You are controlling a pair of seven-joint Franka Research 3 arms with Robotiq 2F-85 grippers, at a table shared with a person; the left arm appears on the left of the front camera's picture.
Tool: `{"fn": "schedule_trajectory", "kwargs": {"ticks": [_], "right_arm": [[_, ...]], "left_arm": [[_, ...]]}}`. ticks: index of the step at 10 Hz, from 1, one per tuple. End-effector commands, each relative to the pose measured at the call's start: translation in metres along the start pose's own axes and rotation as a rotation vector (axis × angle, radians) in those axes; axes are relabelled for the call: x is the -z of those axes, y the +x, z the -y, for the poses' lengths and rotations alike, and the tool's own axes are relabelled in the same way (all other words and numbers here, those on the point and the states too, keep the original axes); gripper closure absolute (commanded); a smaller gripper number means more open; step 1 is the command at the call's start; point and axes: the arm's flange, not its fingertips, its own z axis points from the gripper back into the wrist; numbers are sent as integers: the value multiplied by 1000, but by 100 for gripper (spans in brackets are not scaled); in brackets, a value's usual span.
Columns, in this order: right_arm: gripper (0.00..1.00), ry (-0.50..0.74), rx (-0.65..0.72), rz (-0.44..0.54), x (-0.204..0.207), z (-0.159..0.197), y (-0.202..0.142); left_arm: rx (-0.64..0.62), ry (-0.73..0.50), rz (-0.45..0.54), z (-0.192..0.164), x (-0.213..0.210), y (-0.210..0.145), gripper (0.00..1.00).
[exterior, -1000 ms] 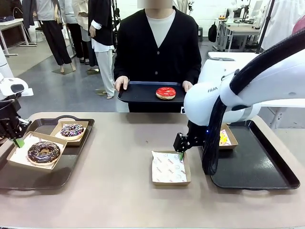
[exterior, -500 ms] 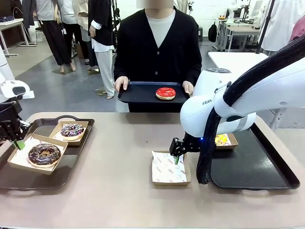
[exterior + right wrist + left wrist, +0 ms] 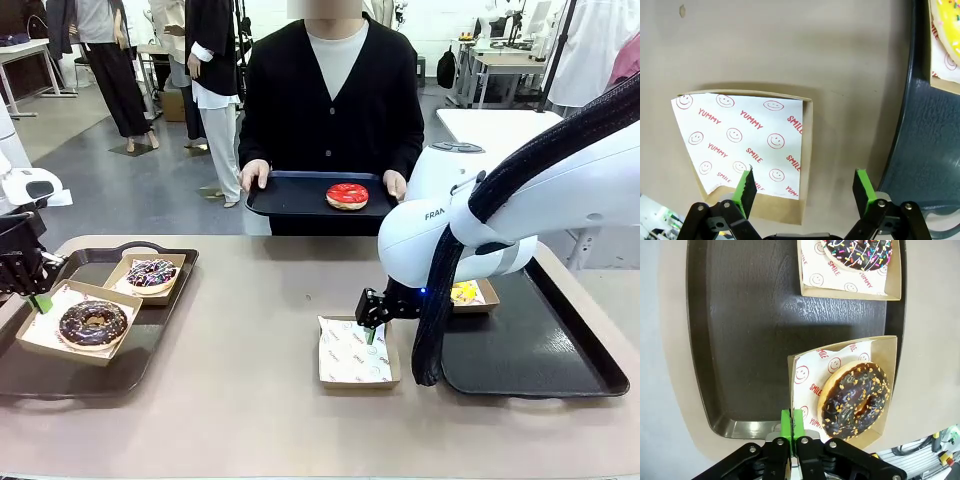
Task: Individually package the donuts and arrange them on the tray.
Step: Place the picked Paper togo box on the Handle tray while simultaneously picking up another Paper togo box from the table with the other hand.
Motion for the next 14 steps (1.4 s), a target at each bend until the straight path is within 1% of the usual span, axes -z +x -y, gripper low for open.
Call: {"fn": "schedule_trajectory", "kwargs": {"ticks": [1,3,6,7,8,9,10,11,12,13,14], "right_arm": [[0,-41,30,4,8,1,2],[0,-50,65,-3,15,3,6],[0,-48,61,5,22,2,10],[41,-41,51,13,21,1,8],[59,-37,43,4,22,0,8],[100,-37,48,-1,21,0,9],[100,-37,52,-1,21,0,8],[100,-39,56,5,19,-1,7],[86,-40,59,7,19,0,7],[97,-37,63,9,19,0,6],[100,-32,68,7,19,0,6]], "left_arm": [[-12,17,22,4,3,5,99],[-20,40,41,11,10,12,99],[-14,42,34,16,18,17,99],[-19,47,37,16,18,17,99],[-28,50,27,15,20,19,99],[-30,46,25,15,22,19,90],[-25,43,23,15,22,19,46],[-23,39,24,15,22,18,36],[-21,39,27,14,22,17,0],[-21,39,26,14,22,17,0],[-19,38,25,13,22,17,0]]}}
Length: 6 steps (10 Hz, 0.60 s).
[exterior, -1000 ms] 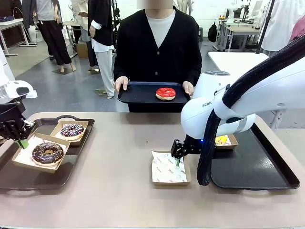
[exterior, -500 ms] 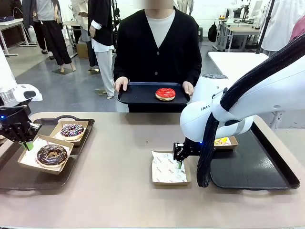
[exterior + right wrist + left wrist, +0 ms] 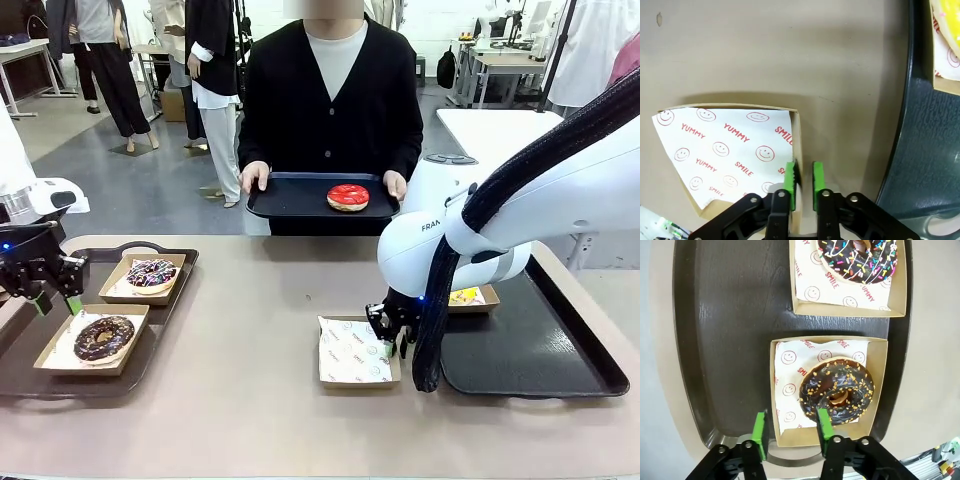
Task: Individually package the donuts and arrange them on the tray.
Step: Place the picked Paper togo box on the Handle tray while simultaneously picking up another Paper togo box from the table with the other hand.
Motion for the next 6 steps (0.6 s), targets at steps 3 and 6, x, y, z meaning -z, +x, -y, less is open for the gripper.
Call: {"fn": "schedule_trajectory", "kwargs": {"ticks": [3,6], "right_arm": [[100,-4,30,13,0,-5,2],[100,-4,29,18,-5,-7,0]], "left_arm": [[-9,5,13,-3,-3,1,0],[-6,-47,-10,-5,-7,1,3]]}}
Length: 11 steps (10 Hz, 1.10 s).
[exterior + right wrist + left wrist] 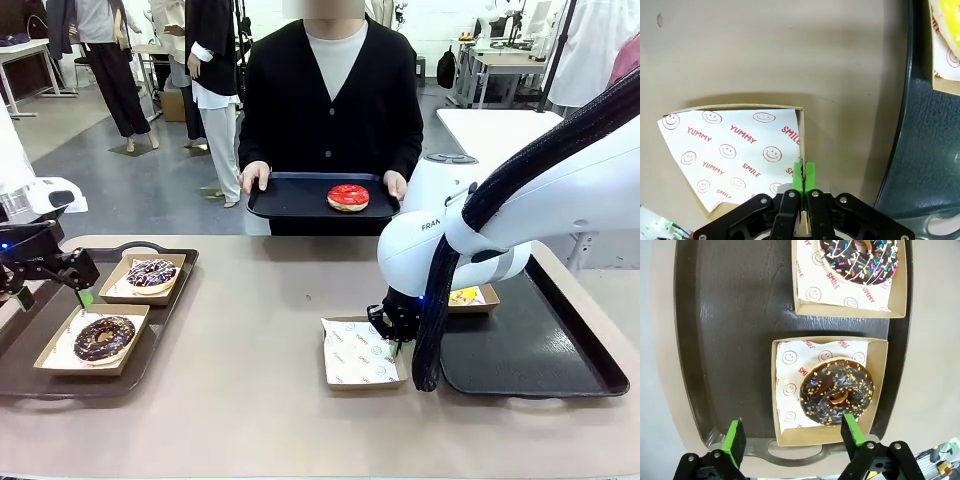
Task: Individually package the donuts and arrange them on the tray.
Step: Place the picked Paper togo box on the Handle tray while simultaneously picking up another Paper togo box from the table with the other hand.
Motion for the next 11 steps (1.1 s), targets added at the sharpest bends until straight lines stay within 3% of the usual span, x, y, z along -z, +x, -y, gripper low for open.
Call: {"fn": "schedule_trajectory", "kwargs": {"ticks": [1,4,7,11], "right_arm": [[100,1,21,17,-10,-7,0],[100,0,11,41,-62,-17,9],[100,-28,-14,46,-131,-38,39],[100,-91,-8,45,-173,-74,90]], "left_arm": [[34,-104,-24,-4,-11,2,0],[91,-447,-75,-32,-50,9,0],[61,-812,-76,-99,-84,13,0],[-23,-1082,-100,-176,-68,16,0]]}}
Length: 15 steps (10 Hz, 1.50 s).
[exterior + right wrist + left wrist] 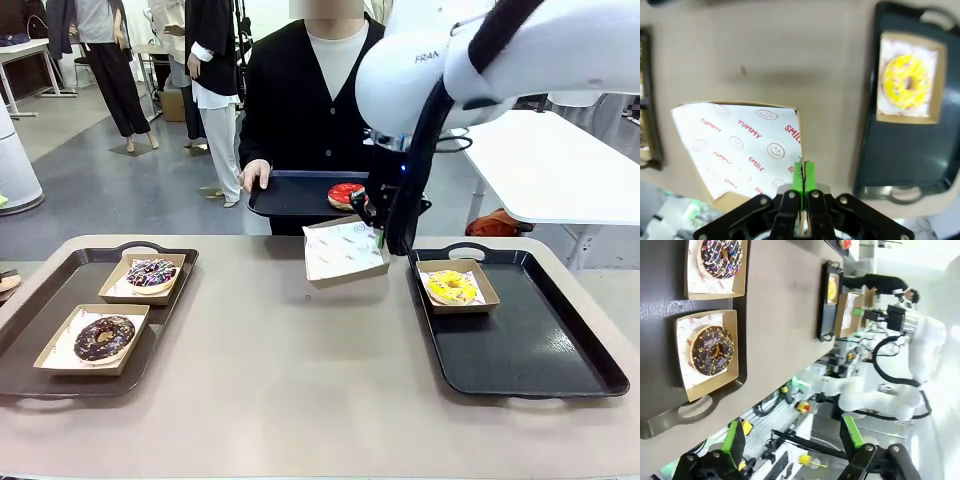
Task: Individually package the donuts and arrange them on the tray.
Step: Place the picked Paper togo box on the Handle tray while simultaneously picking up another Paper togo box from the table with the other hand.
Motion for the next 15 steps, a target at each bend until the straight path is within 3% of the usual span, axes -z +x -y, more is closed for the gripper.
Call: {"fn": "schedule_trajectory", "kwargs": {"ticks": [1,5,8,15], "right_arm": [[100,-50,26,-16,-4,-20,31],[100,-40,42,-31,-5,-21,51],[100,-30,66,-41,-3,-13,54],[100,-18,32,-35,-2,-13,52]], "left_arm": [[-6,-109,22,-18,-7,15,0],[-40,-222,51,-54,-5,15,0],[-53,-222,90,-58,-12,8,0],[-80,-202,70,-62,-13,8,0]]}}
